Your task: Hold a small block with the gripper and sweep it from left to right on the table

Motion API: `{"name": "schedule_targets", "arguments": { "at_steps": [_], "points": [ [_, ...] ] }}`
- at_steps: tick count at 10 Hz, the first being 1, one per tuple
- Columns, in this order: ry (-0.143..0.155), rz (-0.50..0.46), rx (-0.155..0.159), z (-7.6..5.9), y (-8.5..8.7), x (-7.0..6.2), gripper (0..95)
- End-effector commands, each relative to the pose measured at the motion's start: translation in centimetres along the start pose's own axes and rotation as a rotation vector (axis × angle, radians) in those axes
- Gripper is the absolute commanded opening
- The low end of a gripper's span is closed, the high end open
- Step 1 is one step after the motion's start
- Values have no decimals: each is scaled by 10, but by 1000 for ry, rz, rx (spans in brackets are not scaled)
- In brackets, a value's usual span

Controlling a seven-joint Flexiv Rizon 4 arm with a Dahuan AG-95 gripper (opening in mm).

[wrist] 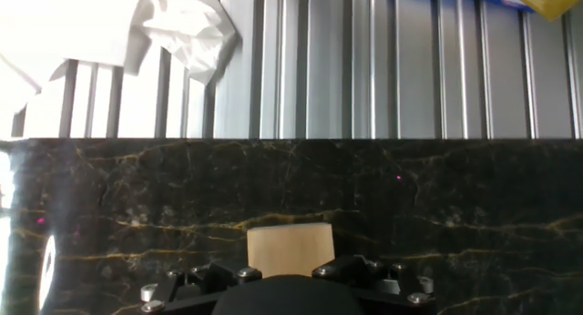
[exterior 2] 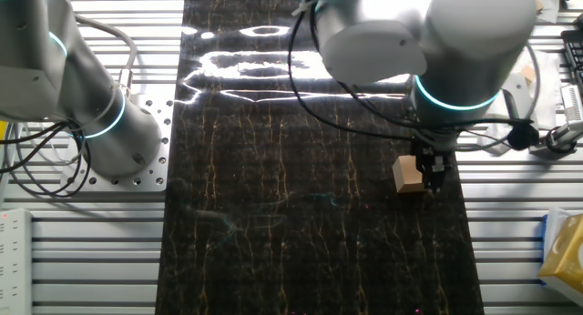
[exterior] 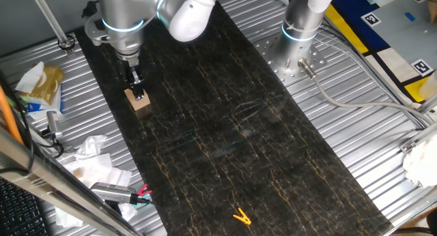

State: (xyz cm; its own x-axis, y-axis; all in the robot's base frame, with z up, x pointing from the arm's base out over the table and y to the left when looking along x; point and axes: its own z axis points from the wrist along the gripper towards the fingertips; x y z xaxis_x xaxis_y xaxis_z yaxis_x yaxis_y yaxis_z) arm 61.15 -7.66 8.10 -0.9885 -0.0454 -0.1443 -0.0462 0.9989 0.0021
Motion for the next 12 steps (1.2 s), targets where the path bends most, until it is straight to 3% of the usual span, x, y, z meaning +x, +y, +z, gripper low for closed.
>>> {"name": "schedule_targets", "arguments": {
  "at_steps": [1,12],
  "points": [
    [-4,-2,0,3,-1,-1,760],
    [1,-1,-7,9,-3,-7,760]
  ]
}}
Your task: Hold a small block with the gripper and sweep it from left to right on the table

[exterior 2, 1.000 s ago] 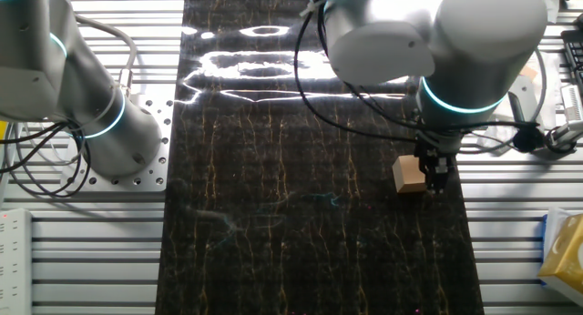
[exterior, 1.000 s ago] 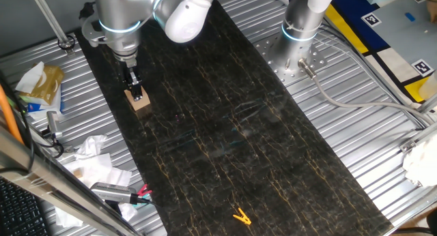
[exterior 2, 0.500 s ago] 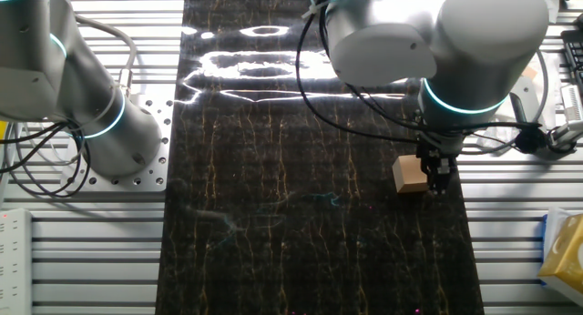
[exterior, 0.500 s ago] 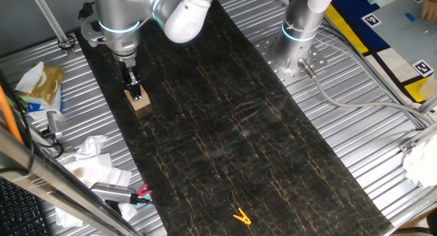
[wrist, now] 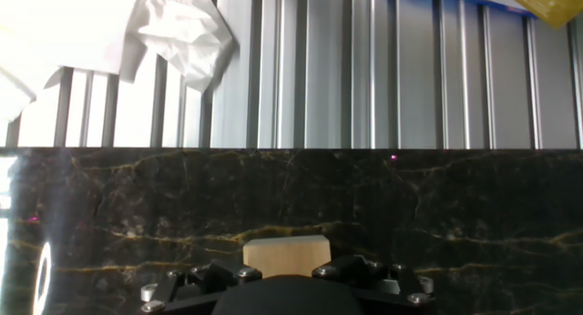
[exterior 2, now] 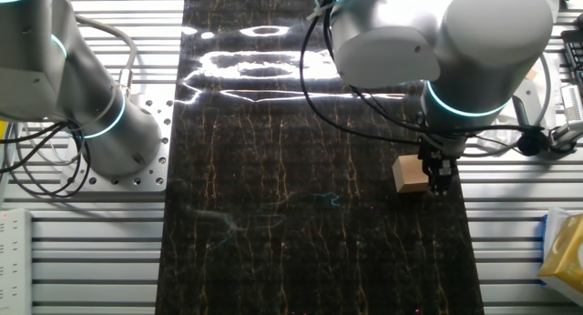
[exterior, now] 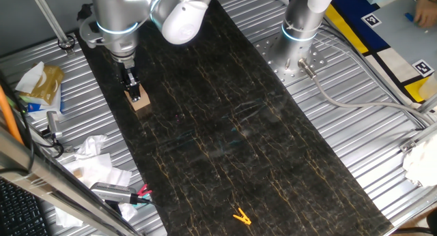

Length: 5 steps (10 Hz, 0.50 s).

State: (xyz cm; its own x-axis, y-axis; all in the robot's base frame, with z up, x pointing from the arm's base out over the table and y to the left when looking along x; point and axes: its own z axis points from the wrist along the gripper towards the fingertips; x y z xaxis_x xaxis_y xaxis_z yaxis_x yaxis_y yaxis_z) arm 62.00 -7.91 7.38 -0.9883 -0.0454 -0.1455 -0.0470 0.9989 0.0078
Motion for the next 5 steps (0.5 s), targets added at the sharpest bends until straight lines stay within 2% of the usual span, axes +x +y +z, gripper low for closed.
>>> {"name": "schedule_targets", "arguments": {
  "at_steps": [1,5],
  "points": [
    [3,1,-2,1,0,0,760],
    [6,6,-7,6,2,-2,760]
  ]
}}
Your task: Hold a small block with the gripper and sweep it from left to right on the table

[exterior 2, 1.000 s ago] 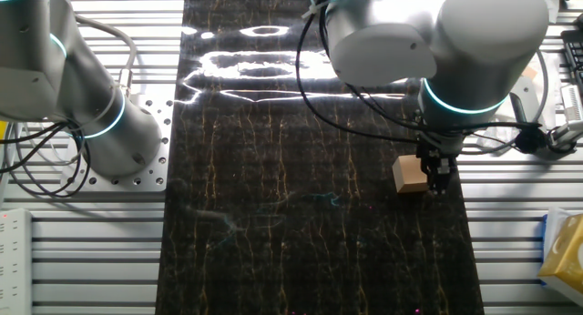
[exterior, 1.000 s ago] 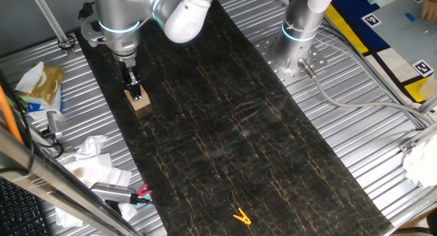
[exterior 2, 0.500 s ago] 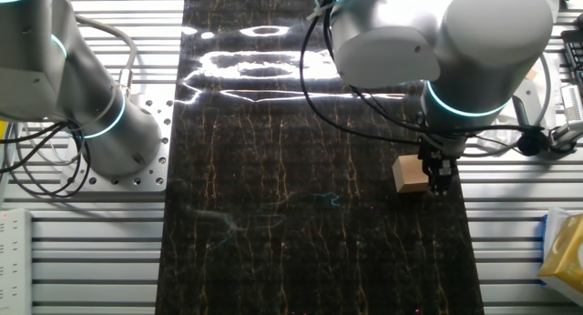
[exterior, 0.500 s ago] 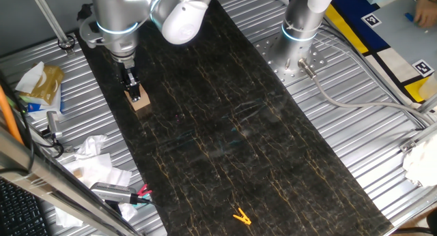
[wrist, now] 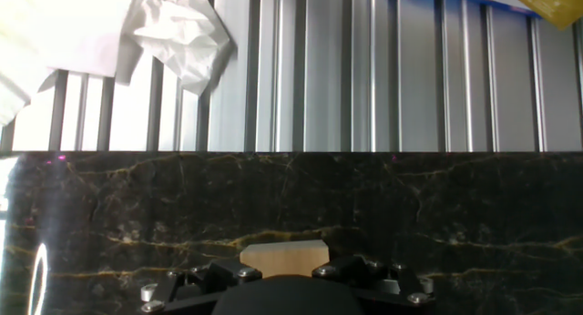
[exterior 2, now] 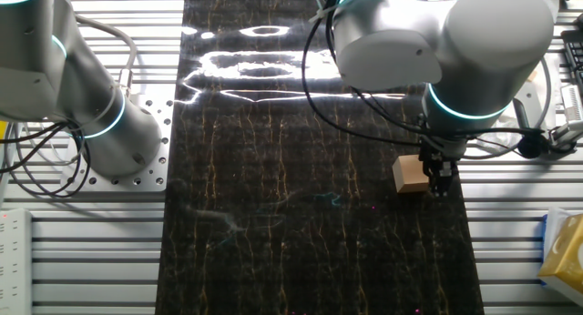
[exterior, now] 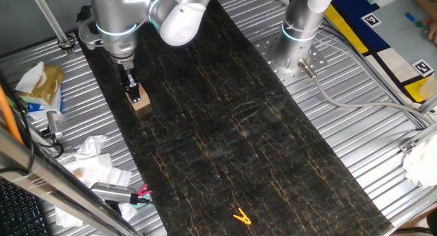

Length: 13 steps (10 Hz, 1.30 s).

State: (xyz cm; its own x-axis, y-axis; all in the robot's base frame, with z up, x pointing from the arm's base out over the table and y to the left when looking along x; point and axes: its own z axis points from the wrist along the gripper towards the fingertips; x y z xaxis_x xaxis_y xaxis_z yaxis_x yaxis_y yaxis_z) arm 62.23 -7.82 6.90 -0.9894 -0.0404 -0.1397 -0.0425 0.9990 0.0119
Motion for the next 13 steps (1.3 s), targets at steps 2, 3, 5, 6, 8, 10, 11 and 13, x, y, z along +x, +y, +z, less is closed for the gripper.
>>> {"name": "schedule_targets", "arguments": {
  "at_steps": [2,3,5,6,8,10,11,13],
  "points": [
    [1,10,-6,4,4,-1,760],
    [1,14,-8,6,5,-1,760],
    [1,15,-10,8,7,-2,760],
    [1,14,-11,8,7,-1,570],
    [0,7,-7,10,7,0,570],
    [-1,5,-8,12,6,2,570],
    [-2,9,-16,13,6,3,570],
    [-1,17,-32,12,7,4,760]
  ]
}}
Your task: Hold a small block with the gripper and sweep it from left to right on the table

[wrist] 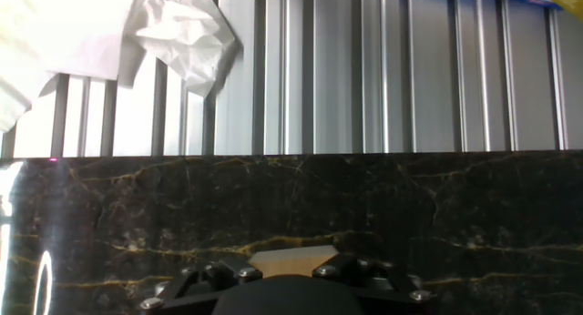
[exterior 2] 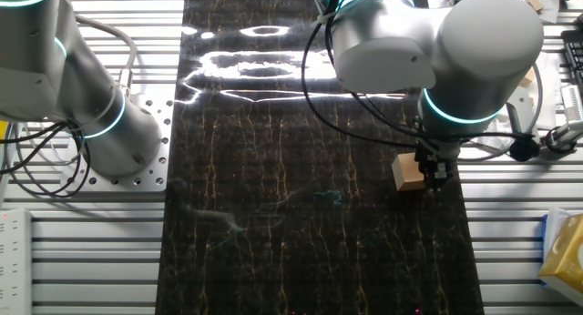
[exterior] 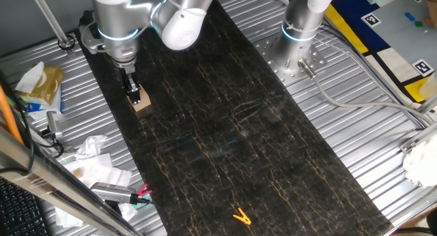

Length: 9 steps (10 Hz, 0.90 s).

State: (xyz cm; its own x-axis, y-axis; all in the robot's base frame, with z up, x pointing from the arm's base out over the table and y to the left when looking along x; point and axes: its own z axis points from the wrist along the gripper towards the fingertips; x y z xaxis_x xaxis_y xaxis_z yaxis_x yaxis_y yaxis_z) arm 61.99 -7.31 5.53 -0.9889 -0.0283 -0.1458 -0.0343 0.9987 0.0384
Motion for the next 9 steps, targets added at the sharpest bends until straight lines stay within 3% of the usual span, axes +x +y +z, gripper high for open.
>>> {"name": "schedule_targets", "arguments": {
  "at_steps": [1,9],
  "points": [
    [7,9,-9,-2,3,0,760],
    [3,32,-43,-1,8,1,760]
  ]
}}
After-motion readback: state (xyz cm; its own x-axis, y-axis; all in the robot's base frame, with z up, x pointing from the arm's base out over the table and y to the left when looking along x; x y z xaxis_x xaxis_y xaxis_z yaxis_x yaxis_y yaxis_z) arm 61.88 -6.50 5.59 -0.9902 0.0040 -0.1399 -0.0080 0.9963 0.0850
